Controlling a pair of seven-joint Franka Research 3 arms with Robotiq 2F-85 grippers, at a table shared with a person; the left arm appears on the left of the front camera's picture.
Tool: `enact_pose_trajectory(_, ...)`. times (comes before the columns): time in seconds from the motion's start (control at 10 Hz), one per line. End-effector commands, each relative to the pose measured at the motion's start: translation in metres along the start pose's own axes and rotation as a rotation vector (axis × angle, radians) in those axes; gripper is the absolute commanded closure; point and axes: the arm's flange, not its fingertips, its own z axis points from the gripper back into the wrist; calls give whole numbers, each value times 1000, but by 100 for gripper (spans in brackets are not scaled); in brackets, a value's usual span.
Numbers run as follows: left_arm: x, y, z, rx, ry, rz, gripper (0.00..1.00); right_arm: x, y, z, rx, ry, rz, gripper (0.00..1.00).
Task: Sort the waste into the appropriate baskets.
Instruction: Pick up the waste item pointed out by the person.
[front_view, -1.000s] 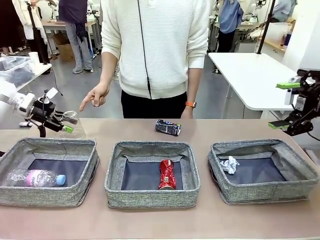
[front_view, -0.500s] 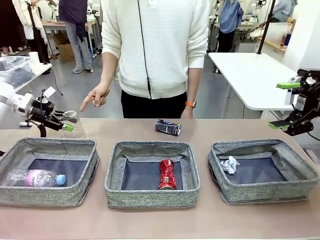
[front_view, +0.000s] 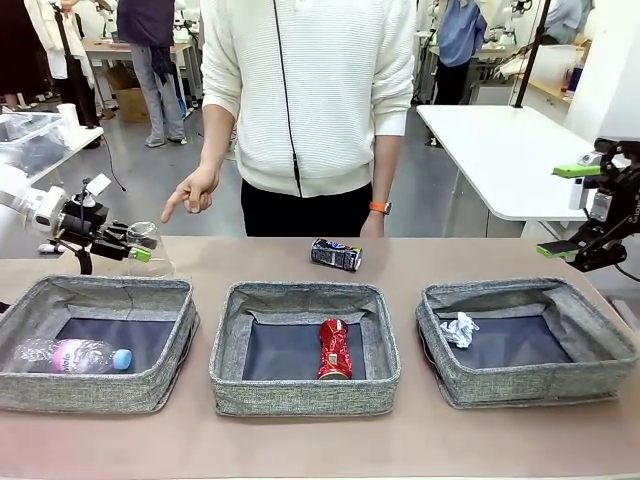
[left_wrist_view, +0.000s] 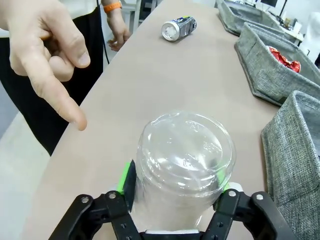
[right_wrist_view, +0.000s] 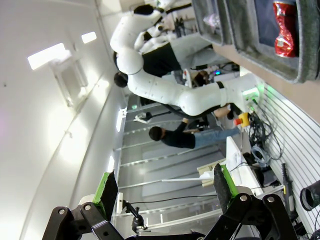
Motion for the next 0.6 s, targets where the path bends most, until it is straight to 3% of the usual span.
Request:
enact_pose_trajectory(0.0, 1, -1, 2, 1, 5, 11, 77, -1, 7, 0, 7, 0, -20, 0)
enact_pose_trajectory(0.1, 1, -1, 2, 6, 3, 14, 63, -1, 7, 0, 7, 0, -20, 0)
enact_pose_trajectory(0.2, 2, -1, 3, 15, -2, 16, 96, -1, 7, 0, 7, 0, -20, 0)
enact_pose_trajectory(0.3, 5, 0, 6, 32, -11, 14, 82, -1, 7, 0, 7, 0, -20, 0)
enact_pose_trajectory(0.4, 8, 1, 11, 51, -12, 16, 100, -1, 7, 0, 7, 0, -20, 0)
enact_pose_trajectory(0.5, 13, 4, 22, 86, -19, 3, 100, -1, 7, 0, 7, 0, -20, 0)
